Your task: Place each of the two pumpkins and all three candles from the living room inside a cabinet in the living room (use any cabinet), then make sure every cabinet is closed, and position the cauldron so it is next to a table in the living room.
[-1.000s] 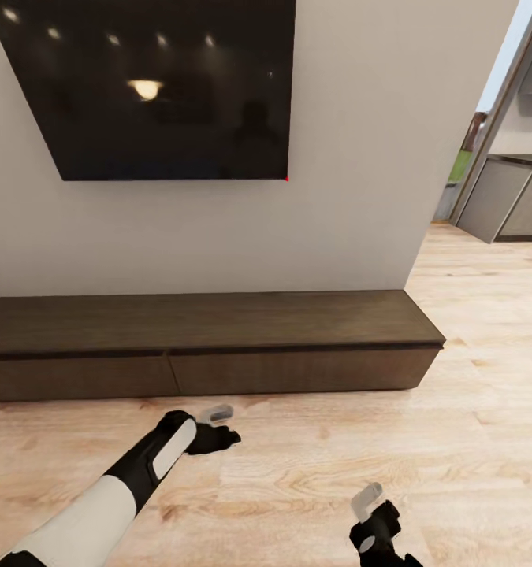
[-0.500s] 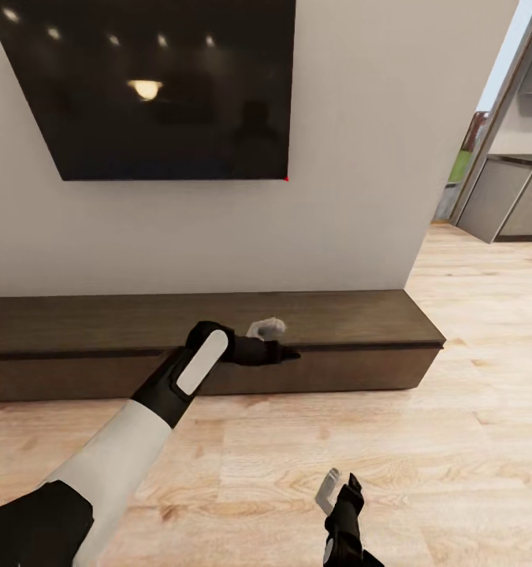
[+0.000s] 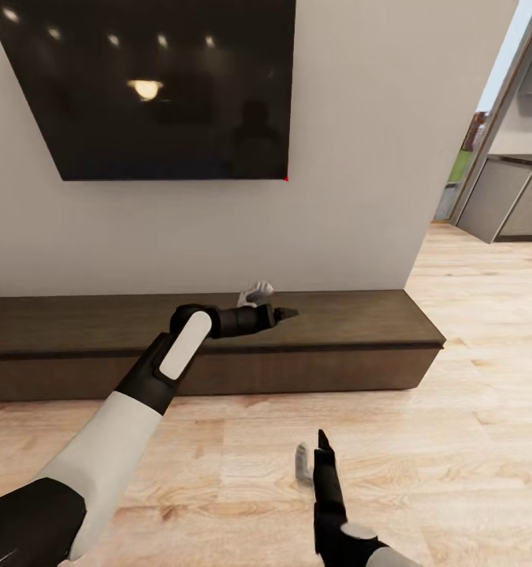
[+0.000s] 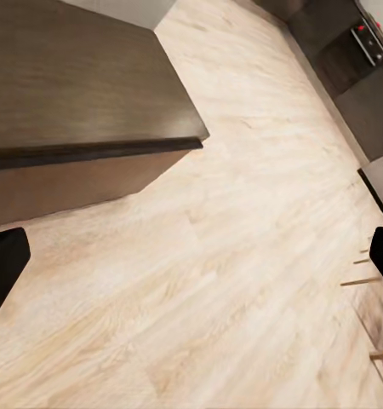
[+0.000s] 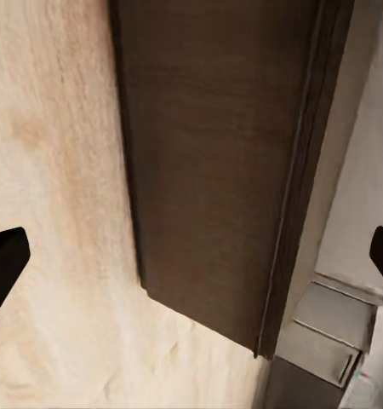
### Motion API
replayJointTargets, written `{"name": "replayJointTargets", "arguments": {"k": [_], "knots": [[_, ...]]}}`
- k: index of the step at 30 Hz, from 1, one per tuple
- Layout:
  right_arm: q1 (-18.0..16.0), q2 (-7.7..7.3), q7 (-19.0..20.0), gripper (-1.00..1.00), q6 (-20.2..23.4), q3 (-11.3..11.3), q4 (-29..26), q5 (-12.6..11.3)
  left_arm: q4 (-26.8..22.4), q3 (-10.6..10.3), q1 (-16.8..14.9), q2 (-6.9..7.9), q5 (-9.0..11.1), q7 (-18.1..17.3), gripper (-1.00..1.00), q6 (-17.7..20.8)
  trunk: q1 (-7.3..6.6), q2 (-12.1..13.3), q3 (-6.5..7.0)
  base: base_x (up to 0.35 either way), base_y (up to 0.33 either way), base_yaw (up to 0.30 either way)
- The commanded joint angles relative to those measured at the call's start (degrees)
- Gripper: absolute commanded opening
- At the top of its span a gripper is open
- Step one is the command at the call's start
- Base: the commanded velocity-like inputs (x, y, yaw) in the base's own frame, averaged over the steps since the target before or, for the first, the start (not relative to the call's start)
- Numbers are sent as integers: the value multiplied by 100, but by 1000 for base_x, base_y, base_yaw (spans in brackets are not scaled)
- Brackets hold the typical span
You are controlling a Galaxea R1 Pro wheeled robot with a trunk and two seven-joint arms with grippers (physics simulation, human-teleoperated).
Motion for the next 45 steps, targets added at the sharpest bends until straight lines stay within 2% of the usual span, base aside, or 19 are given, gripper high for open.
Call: {"name": "replayJointTargets", "arguments": {"k": [1, 2, 5, 7, 11, 15, 26, 45], "knots": [[-148, 11, 37, 100, -5, 23, 0, 186, -17, 4, 0, 1, 2, -4, 100, -9, 0, 0, -1, 0, 0, 0], [-305, 14, 356, 100, -9, 57, 5, 579, -99, 79, 1, 45, 9, -36, 100, 0, 0, 0, -1, 0, 0, 0], [-340, -12, 627, 100, -35, 67, 14, 802, -143, 304, 0, 156, 41, -196, 100, 1, 0, 0, -1, 0, 0, 0], [-346, -23, 680, 100, -96, 65, 11, 839, -145, 362, 5, 175, 52, -346, 100, -6, 0, 0, -1, 0, 0, 0], [-375, -26, 702, 100, -282, 61, 55, 851, -172, 371, 16, 172, 52, -444, 100, 4, 0, 0, -1, 0, 0, 0], [-383, -7, 705, 100, -351, 61, 83, 849, -255, 375, 17, 232, 56, -457, 100, 22, 0, 0, -1, 142, 0, 0], [-384, -9, 645, 100, -366, 64, 18, 829, -237, 368, 18, 168, 50, -466, 100, 23, 0, 0, -1, 321, 0, 0], [-384, -18, 563, 100, -384, 52, -44, 793, -229, 368, 18, 181, 49, -485, 100, 25, 0, 0, -1, 329, 0, 0]]}}
